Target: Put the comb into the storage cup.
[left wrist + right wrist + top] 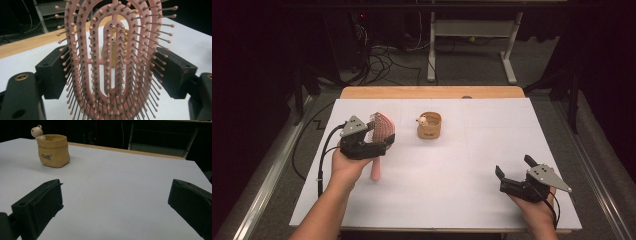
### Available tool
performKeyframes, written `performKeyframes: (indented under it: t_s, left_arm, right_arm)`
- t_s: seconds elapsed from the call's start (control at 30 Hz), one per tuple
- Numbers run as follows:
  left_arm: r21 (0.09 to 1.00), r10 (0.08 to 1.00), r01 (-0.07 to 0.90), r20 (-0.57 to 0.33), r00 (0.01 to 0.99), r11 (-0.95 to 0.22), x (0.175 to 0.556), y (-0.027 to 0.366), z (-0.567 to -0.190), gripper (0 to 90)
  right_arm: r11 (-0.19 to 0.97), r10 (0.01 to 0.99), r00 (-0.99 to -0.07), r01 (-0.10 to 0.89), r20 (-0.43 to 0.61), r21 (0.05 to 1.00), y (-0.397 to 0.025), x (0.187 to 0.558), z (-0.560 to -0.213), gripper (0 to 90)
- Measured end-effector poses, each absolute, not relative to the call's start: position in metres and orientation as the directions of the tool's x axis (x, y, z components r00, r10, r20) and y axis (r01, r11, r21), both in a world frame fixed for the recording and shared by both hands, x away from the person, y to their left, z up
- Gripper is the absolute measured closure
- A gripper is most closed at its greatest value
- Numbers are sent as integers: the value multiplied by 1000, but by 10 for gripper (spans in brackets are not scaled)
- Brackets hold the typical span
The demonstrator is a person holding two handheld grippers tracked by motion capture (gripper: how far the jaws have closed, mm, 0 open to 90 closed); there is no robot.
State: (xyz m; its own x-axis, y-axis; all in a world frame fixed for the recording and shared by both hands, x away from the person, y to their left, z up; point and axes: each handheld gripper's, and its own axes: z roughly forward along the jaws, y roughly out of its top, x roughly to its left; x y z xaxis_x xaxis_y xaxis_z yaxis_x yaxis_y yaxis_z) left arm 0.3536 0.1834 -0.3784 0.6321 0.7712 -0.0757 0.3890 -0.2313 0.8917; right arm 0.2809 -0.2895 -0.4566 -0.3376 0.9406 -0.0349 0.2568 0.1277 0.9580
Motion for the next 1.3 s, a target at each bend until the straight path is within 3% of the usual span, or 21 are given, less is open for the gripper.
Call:
performKeyframes:
  t_s: [0.63, 0.93, 1.3]
  left_arm:
    - [946, 739, 241, -1, 674, -218, 344, 173, -380, 200]
    - [955, 712, 217, -10, 703, -200, 340, 169, -384, 200]
    - [955, 707, 172, 53, 705, -243, 328, 158, -380, 200]
  right_arm:
    - [142, 928, -370, 246, -43, 959, -279, 281, -455, 2]
    - [142, 923, -382, 261, -33, 955, -268, 287, -455, 3]
    - [134, 902, -432, 249, -14, 959, -248, 290, -442, 2]
